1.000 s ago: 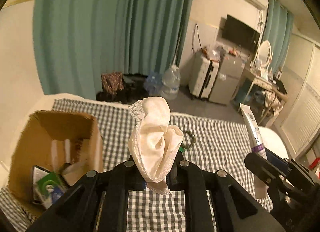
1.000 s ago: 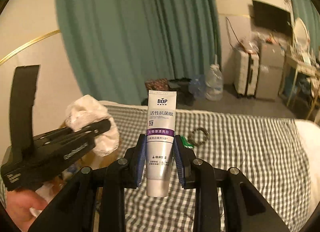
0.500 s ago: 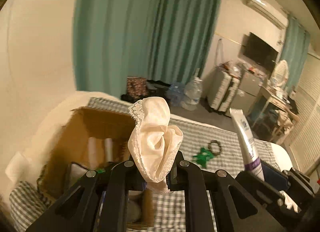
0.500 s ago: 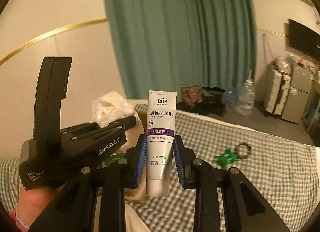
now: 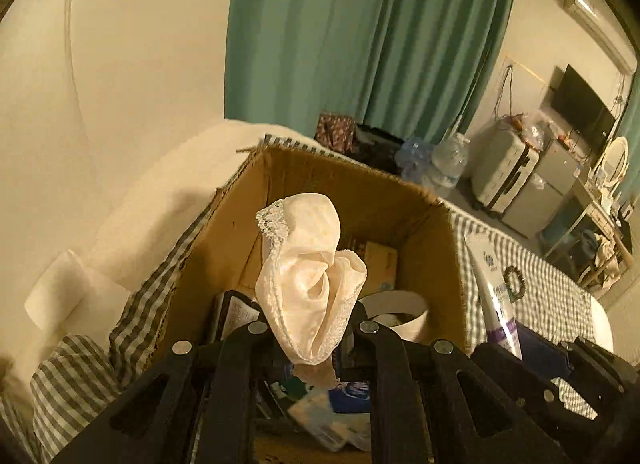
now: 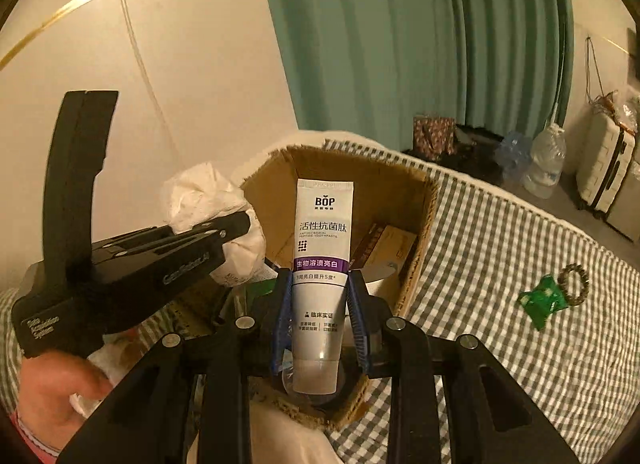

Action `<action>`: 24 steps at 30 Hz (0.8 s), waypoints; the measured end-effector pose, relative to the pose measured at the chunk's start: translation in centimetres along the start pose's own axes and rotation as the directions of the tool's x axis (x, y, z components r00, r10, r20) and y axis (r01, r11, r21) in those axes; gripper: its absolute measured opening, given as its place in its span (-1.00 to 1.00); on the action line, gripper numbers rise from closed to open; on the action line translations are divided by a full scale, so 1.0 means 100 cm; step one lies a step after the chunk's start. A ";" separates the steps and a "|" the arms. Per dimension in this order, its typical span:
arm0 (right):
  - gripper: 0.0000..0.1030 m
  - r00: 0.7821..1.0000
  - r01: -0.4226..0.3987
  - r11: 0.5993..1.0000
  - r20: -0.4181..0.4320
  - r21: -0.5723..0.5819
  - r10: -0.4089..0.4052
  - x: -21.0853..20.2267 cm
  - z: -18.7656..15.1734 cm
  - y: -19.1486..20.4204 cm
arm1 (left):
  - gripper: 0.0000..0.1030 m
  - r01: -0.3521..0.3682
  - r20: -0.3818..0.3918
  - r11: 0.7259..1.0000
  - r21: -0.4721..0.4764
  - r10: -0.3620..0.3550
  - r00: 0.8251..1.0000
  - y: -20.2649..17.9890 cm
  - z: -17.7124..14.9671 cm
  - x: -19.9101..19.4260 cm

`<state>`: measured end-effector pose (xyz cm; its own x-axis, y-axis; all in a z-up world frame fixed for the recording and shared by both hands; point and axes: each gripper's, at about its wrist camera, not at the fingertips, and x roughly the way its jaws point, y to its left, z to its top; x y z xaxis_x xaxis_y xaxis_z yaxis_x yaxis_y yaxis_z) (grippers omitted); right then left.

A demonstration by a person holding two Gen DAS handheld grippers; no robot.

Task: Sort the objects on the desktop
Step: 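Carry the lace cloth and BOP tube into the cardboard box and release both, then move both tools back over the green packet and bead bracelet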

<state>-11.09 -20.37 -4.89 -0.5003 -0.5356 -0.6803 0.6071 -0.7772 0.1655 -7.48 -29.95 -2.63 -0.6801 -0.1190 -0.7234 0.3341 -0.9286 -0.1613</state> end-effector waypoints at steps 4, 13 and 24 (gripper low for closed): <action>-0.47 1.000 0.008 1.000 -0.022 0.023 -0.007 0.016 0.001 -0.003 | -0.64 -0.019 -0.022 0.999 0.028 0.020 1.000 0.002 -0.005 0.013; 0.26 0.998 0.009 0.993 0.067 0.117 -0.017 -0.013 0.001 -0.023 | 0.58 -0.109 -0.049 0.994 -0.019 0.108 0.993 0.004 -0.011 0.014; 0.26 0.976 0.126 0.981 0.161 0.147 -0.150 -0.086 -0.002 -0.061 | 0.84 -0.054 0.033 0.996 0.068 0.052 0.998 -0.065 -0.010 -0.034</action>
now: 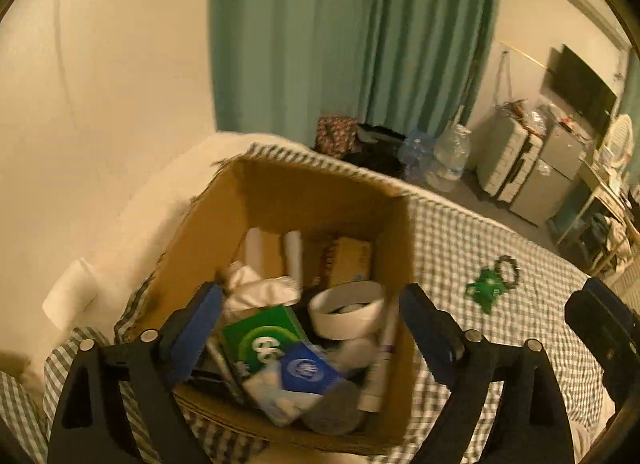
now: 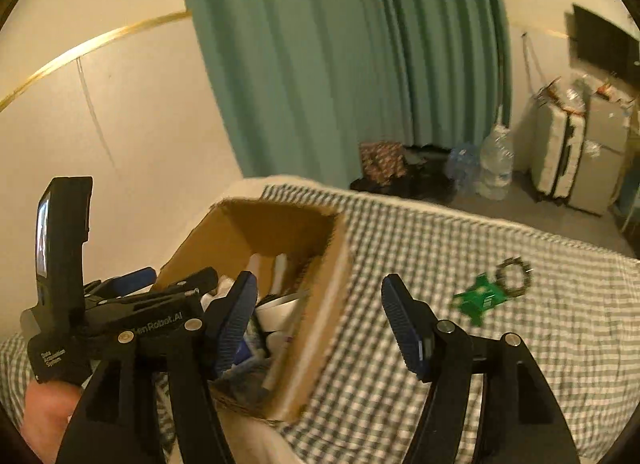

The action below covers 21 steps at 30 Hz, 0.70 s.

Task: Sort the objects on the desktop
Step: 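Move both tools back over the green packet and bead bracelet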

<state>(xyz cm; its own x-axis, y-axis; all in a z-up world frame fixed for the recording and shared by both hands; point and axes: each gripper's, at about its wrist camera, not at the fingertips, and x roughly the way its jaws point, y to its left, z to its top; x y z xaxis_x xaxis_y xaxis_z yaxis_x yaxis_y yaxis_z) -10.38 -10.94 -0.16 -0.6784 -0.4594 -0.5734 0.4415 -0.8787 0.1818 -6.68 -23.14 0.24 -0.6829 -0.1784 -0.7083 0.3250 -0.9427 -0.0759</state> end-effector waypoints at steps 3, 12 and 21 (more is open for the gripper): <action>0.32 0.998 0.029 1.000 0.046 0.009 -0.030 -0.028 0.002 -0.014 | 0.91 0.029 0.038 0.999 0.039 -0.030 0.999 -0.028 0.002 -0.019; 0.68 0.982 0.115 0.991 0.142 0.070 -0.124 -0.096 -0.004 -0.069 | 1.00 0.046 0.140 0.994 0.099 -0.060 0.988 -0.104 -0.012 -0.053; 0.86 0.965 0.201 0.968 0.137 0.153 -0.222 -0.111 -0.026 -0.130 | 1.00 0.073 0.097 0.978 0.197 -0.093 0.991 -0.166 -0.036 -0.027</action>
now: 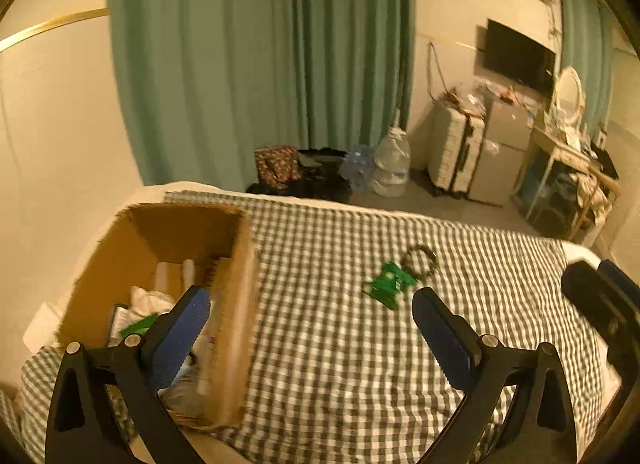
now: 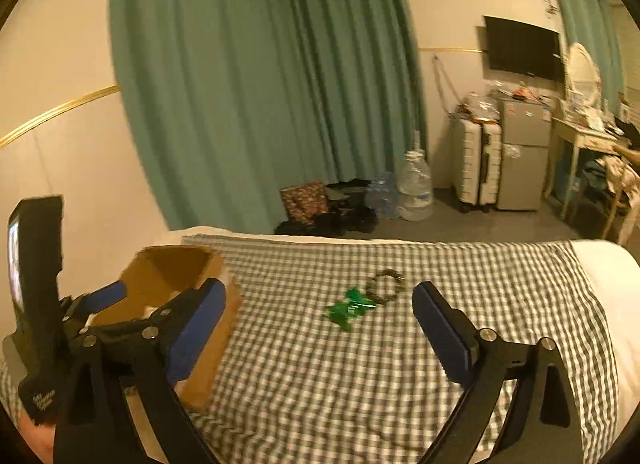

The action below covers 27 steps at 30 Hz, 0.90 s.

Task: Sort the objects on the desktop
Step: 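Move both tools back over the green packet and bead bracelet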

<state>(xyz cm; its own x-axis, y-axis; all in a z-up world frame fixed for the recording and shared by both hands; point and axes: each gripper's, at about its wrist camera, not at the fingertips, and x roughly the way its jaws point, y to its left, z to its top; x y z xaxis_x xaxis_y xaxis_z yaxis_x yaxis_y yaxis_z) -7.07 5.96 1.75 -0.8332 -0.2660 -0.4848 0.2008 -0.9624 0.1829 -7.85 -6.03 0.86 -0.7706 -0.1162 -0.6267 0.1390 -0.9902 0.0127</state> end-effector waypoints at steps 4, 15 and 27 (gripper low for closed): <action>0.86 1.000 0.022 0.995 -0.017 0.101 -0.020 0.009 -0.009 -0.037 | 1.00 0.039 -0.060 0.999 0.027 -0.037 0.998 -0.022 -0.014 0.026; 0.87 0.989 0.145 0.971 -0.063 0.191 -0.135 0.073 -0.057 -0.103 | 1.00 0.066 -0.169 0.994 0.090 -0.050 0.984 -0.053 -0.043 0.098; 0.87 0.981 0.172 0.967 -0.116 0.188 -0.153 0.166 -0.063 -0.149 | 1.00 0.119 -0.272 0.989 0.086 -0.092 0.958 -0.075 -0.047 0.218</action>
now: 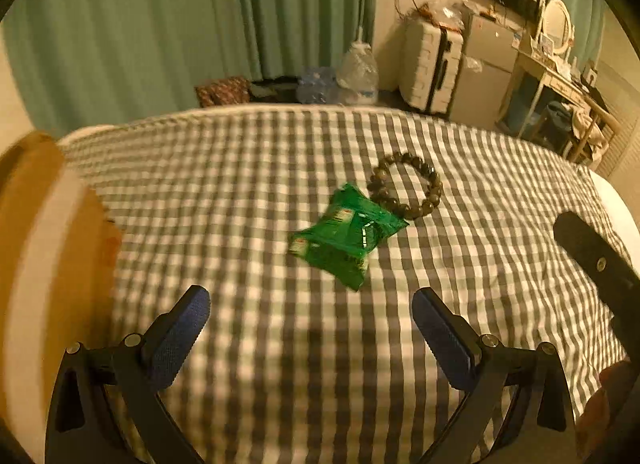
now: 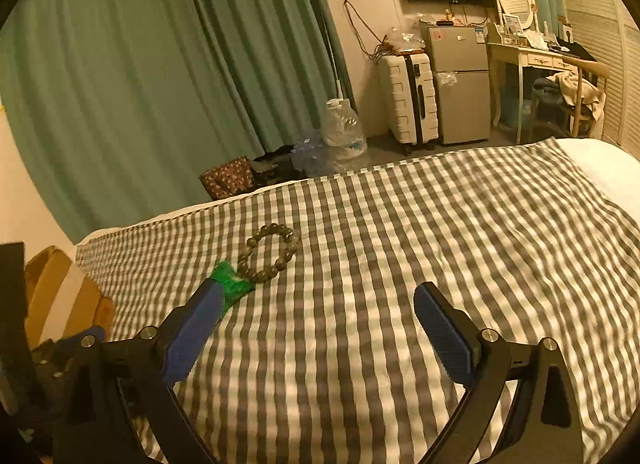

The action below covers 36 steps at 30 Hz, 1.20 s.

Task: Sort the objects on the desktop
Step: 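Move both tools back over the green packet and bead bracelet, then grasp the green packet with the left tool while the right tool grasps the bead bracelet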

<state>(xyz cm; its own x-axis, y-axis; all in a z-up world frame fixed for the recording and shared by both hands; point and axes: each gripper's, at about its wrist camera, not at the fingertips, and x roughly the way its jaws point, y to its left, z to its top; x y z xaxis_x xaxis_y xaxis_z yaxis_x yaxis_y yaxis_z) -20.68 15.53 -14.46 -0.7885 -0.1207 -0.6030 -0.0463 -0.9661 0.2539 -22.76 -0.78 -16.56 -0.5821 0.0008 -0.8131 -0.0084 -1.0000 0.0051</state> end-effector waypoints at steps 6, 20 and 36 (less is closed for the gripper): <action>0.87 1.000 -0.022 1.000 -0.006 -0.016 0.022 0.033 0.012 -0.002 | 1.00 -0.001 -0.050 1.000 0.015 0.002 0.999 -0.006 0.018 0.052; 0.87 0.991 -0.094 0.990 -0.106 -0.109 0.082 0.111 0.023 0.035 | -0.12 -0.023 -0.024 0.998 -0.062 0.022 0.999 0.045 0.036 0.081; -0.55 0.971 -0.038 0.949 -0.236 -0.312 -0.039 0.157 0.008 0.067 | -0.29 0.015 -0.055 0.994 -0.107 -0.021 0.998 0.064 0.021 0.038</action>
<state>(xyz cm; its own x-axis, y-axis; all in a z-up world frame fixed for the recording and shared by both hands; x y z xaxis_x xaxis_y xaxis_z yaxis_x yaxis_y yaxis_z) -33.85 7.39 -21.58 -0.6195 -0.1336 -0.7735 0.1772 -0.9838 0.0281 -26.70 -7.16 -18.42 -0.5361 0.0213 -0.8439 0.0699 -0.9951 -0.0696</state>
